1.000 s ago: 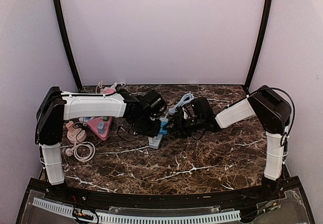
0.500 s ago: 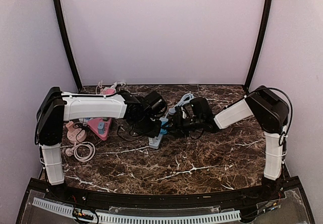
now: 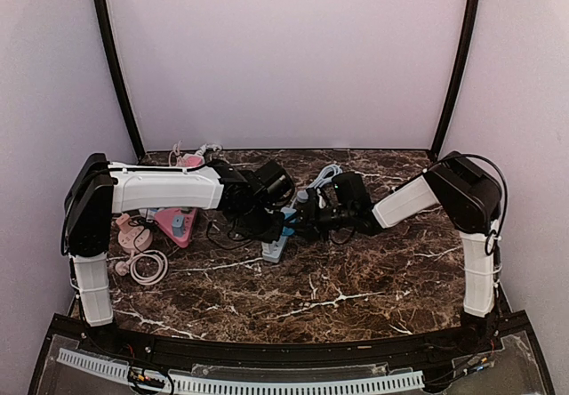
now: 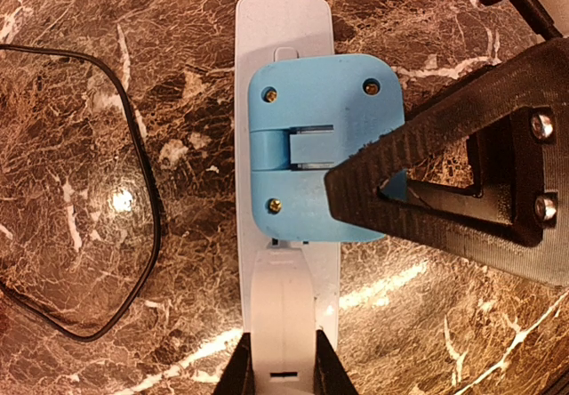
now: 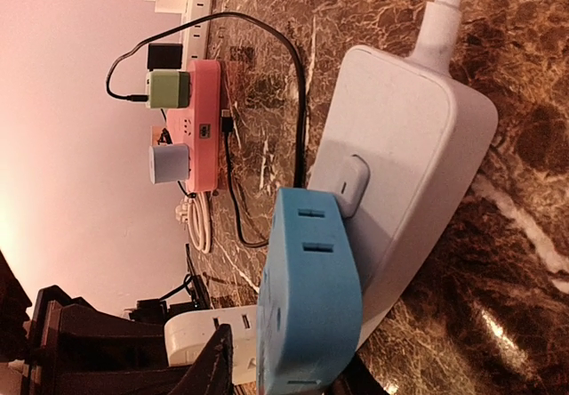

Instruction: Pull the plug off the socket

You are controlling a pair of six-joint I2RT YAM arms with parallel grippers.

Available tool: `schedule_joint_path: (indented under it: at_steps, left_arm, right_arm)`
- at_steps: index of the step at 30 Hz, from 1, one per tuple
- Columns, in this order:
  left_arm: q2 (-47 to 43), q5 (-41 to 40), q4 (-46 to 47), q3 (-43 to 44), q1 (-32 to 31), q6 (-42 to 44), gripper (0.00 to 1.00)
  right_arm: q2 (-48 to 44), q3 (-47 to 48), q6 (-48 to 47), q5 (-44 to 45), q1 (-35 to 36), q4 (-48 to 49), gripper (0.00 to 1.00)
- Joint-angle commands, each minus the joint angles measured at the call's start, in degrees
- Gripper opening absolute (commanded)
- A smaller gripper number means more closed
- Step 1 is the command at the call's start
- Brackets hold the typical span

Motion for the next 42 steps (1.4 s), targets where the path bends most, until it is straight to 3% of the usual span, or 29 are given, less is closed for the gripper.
schedule_joint_path:
  at_steps: [1,7,11,17,22,42]
  left_arm:
    - [3.4,2.3,-4.0,-3.2,-0.6,-0.5,0.0]
    - [3.7,2.4,-3.9,-3.4,-0.6,-0.7,0.0]
    - [4.2,2.5,-3.9,-3.5,-0.6,-0.9,0.0]
    - [5.1,2.7,-3.8,-3.5,-0.6,-1.3,0.0]
    - [5.4,3.0,-3.7,-3.8,-0.6,-1.5,0.0]
    - [5.7,3.4,-3.3,-4.1,-0.6,-1.5,0.0]
  right_arm:
    - [2.1,2.0,2.3,-1.6,0.1,4.0,0.28]
    - [3.3,1.0,6.0,-3.0,-0.1,8.6,0.07]
    - [5.4,-1.0,12.0,-5.5,-0.5,19.4,0.0]
    - [8.7,-2.6,20.4,-7.0,-0.8,34.7,0.0]
    - [8.5,-3.3,22.3,-6.3,-0.9,40.6,0.0]
    - [3.4,-5.1,18.9,-5.2,-1.5,41.1,0.0]
